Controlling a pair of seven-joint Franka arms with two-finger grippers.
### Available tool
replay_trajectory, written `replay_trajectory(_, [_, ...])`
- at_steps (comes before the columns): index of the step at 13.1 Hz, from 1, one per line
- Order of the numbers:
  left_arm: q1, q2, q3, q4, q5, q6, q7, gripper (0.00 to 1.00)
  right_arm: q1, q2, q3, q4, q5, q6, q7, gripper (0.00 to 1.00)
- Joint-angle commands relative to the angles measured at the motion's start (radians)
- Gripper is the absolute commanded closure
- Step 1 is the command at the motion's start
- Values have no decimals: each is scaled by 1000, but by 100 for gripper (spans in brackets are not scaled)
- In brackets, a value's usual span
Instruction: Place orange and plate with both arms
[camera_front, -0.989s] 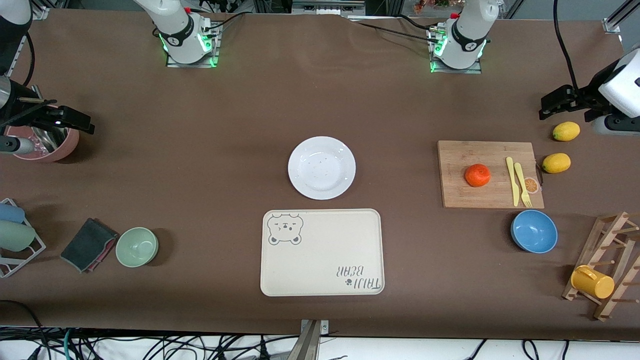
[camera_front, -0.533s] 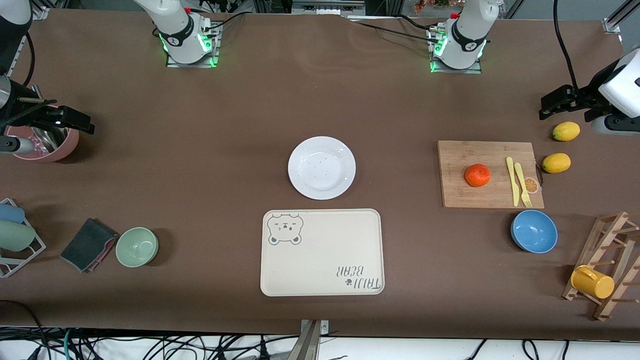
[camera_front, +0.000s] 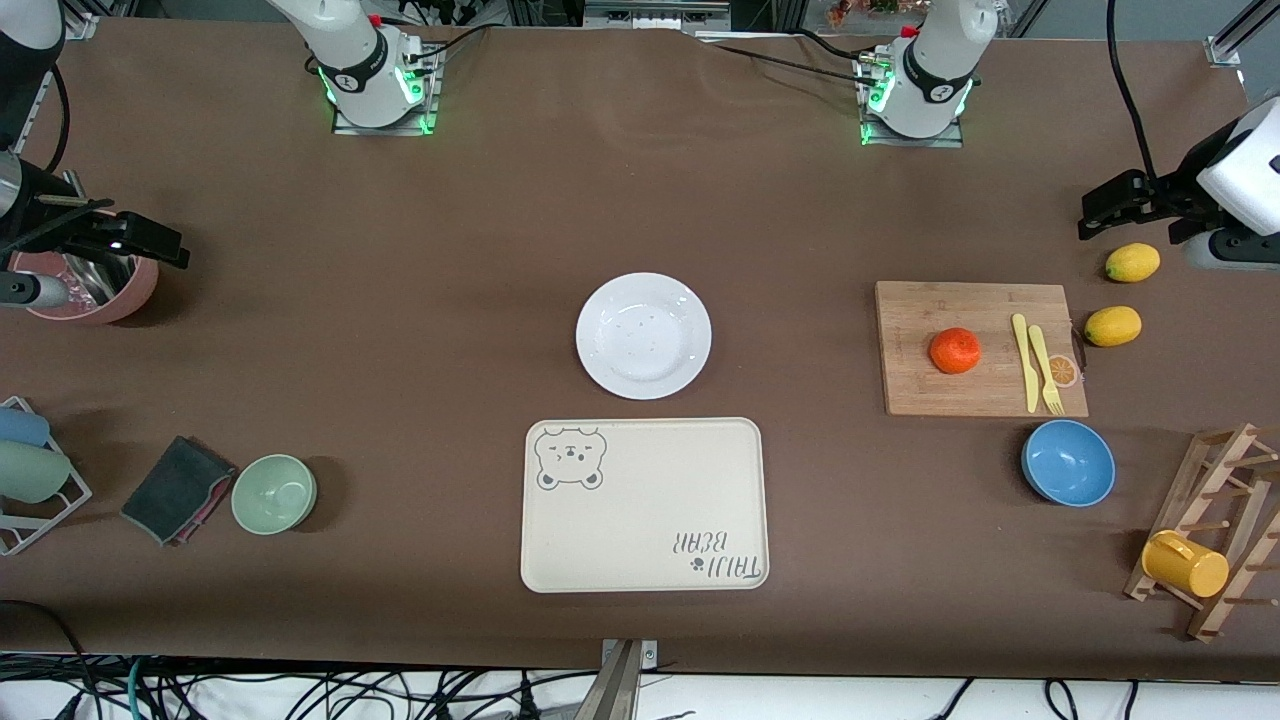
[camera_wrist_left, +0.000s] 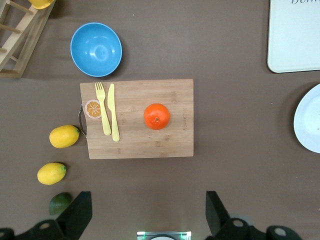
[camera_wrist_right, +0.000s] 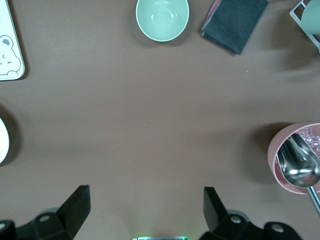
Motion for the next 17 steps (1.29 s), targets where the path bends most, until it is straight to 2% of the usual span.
replay_trajectory(1, [-6, 8, 8, 22, -18, -20, -8, 0, -11, -12, 9, -10, -4, -4, 4, 0])
replay_trajectory(17, [-24, 11, 7, 24, -42, -16, -10, 0, -11, -13, 9, -10, -4, -4, 5, 0])
